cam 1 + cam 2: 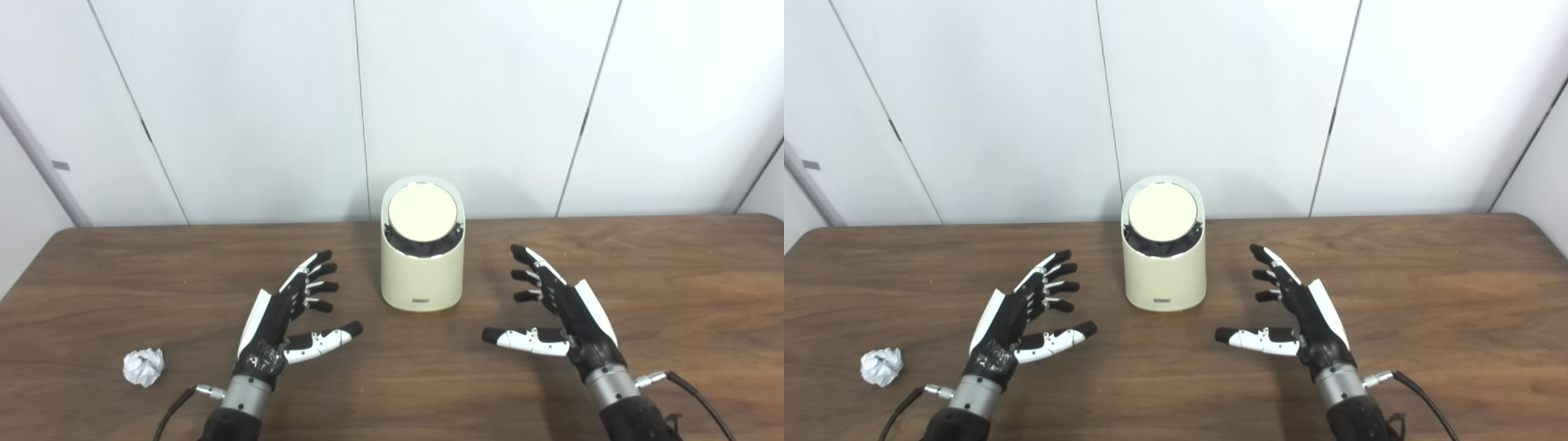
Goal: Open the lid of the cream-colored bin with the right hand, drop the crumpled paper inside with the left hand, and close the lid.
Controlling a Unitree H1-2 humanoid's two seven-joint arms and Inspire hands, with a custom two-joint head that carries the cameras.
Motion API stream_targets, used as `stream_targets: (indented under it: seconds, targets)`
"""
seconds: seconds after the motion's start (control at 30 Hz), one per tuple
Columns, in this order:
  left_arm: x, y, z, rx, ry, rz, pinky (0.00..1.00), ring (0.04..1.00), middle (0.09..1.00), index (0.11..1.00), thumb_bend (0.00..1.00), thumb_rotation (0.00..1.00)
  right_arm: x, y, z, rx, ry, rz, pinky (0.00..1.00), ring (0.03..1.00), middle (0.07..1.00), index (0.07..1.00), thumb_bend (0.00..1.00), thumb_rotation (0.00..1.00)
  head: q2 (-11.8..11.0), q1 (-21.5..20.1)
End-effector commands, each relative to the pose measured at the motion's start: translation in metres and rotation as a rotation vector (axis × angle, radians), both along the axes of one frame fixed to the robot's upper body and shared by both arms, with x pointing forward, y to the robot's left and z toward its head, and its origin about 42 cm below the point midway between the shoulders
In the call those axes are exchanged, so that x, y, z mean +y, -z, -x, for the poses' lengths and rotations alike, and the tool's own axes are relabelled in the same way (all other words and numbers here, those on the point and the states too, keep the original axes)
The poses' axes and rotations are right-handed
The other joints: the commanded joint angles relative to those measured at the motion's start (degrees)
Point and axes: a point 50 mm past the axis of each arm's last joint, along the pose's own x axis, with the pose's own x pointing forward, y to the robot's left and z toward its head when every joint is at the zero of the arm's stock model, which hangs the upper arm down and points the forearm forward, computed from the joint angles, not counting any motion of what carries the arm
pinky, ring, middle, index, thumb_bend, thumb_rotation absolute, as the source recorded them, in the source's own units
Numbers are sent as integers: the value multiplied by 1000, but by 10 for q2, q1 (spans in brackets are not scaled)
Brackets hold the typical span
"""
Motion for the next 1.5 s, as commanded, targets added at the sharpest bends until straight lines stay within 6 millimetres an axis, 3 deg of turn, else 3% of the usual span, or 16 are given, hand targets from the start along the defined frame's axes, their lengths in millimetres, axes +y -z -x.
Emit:
stream_targets:
  seconds: [0.0,0.4,0.47,0.6,0.8,1.13,1.33,1.47]
  targets:
    - [0,-19,-5,-81,-2,-2,649,773,861,916,780,119,4,-23,-5,-99,-29,-8,700,843,918,902,894,288,1,-1]
    - [0,-20,-5,-88,-5,0,645,773,863,915,782,135,8,-24,-6,-106,-19,4,711,843,903,898,900,298,2,0]
    - [0,-20,-6,-89,-6,-6,640,772,862,915,784,148,10,-26,-7,-110,-8,10,707,846,912,897,866,346,2,0]
    - [-2,-19,-6,-85,2,1,647,778,863,919,784,156,20,-40,-14,-133,27,11,736,859,913,909,775,456,-3,2]
    - [-4,-17,-7,-82,9,10,644,780,864,914,783,134,35,-63,-35,-168,63,38,713,852,904,906,842,505,-9,5]
    - [-4,-17,-5,-80,4,1,630,775,865,914,773,121,55,-97,-73,-204,61,142,685,847,908,939,823,463,-12,12]
    - [-1,-17,-5,-84,-4,-13,633,772,861,914,770,126,62,-107,-87,-188,55,161,603,827,922,943,847,437,-11,14]
    - [0,-18,-4,-85,-4,-17,626,768,860,914,763,123,66,-113,-94,-183,52,180,628,836,927,943,856,419,-11,16]
